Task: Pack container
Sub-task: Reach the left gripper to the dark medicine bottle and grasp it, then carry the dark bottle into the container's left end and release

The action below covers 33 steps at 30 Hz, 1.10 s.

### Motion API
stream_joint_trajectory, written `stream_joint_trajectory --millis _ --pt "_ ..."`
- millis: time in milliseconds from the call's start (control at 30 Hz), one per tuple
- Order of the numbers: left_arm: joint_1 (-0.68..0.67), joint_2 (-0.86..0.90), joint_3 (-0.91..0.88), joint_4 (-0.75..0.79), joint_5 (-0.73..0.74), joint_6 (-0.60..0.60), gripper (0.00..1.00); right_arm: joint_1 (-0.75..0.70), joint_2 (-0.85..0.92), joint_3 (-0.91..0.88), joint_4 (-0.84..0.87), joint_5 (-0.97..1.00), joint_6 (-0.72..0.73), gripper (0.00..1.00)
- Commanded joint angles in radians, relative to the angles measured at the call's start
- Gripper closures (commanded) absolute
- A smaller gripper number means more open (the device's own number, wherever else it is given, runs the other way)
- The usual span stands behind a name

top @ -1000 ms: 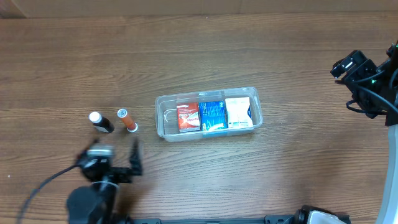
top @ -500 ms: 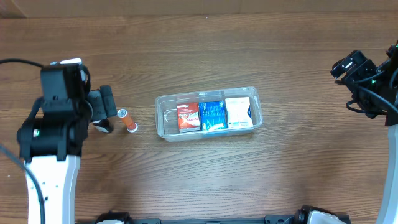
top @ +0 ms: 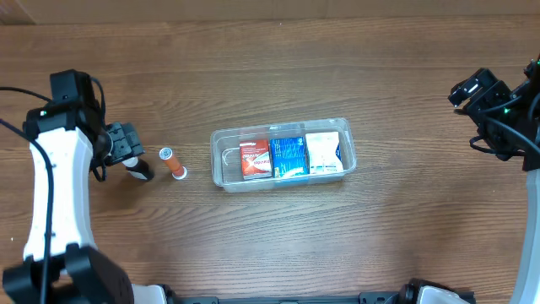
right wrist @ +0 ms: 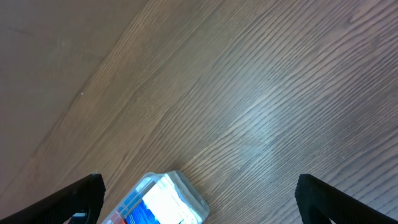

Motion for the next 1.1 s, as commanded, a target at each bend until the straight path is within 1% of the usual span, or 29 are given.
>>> stream_joint_trajectory --millis 0,100,200,267,467,633,667,700,733,800,933,1000,1067 --pt "0.01 0.074 0.007 0.033 0.108 0.073 0.13 -0.001 -0.008 0.006 0.006 -0.005 -0.003 0.0" --pt "0.01 0.118 0.007 0.058 0.138 0.104 0.21 -0.001 -0.008 0.006 0.006 -0.005 -0.003 0.0" --pt "0.01 0.149 0.007 0.073 0.141 0.115 0.33 -0.001 -0.008 0.006 0.006 -0.005 -0.003 0.0" --pt "0.01 0.162 0.007 0.076 0.143 0.126 0.36 -0.001 -0.008 0.006 0.006 -0.005 -0.003 0.0" --pt "0.01 0.198 0.007 0.073 0.153 0.14 0.53 -0.001 -0.008 0.006 0.006 -0.005 -0.003 0.0" --pt "0.01 0.201 0.013 0.058 0.155 0.148 0.82 -0.001 -0.008 0.006 0.006 -0.005 -0.003 0.0" --pt "0.01 0.201 0.02 0.048 0.156 0.148 0.86 -0.001 -0.008 0.006 0.006 -0.005 -0.003 0.0" --pt "0.01 0.201 0.046 0.012 0.151 0.148 0.92 -0.001 -0.008 0.006 0.006 -0.005 -0.003 0.0" --pt "0.01 0.197 0.11 -0.056 0.151 0.147 0.96 -0.001 -0.008 0.006 0.006 -0.005 -0.003 0.0" --pt "0.01 0.185 0.232 -0.157 0.148 0.146 0.96 -0.001 -0.008 0.006 0.006 -0.005 -0.003 0.0" --pt "-0.001 0.14 0.524 -0.34 0.149 0.082 0.96 -0.001 -0.008 0.006 0.006 -0.005 -0.003 0.0" --pt "-0.036 0.111 0.683 -0.425 0.149 0.061 0.96 -0.001 -0.008 0.006 0.006 -0.005 -0.003 0.0" --pt "-0.105 0.079 0.799 -0.472 0.161 0.022 0.96 -0.001 -0.008 0.006 0.006 -0.005 -0.003 0.0"
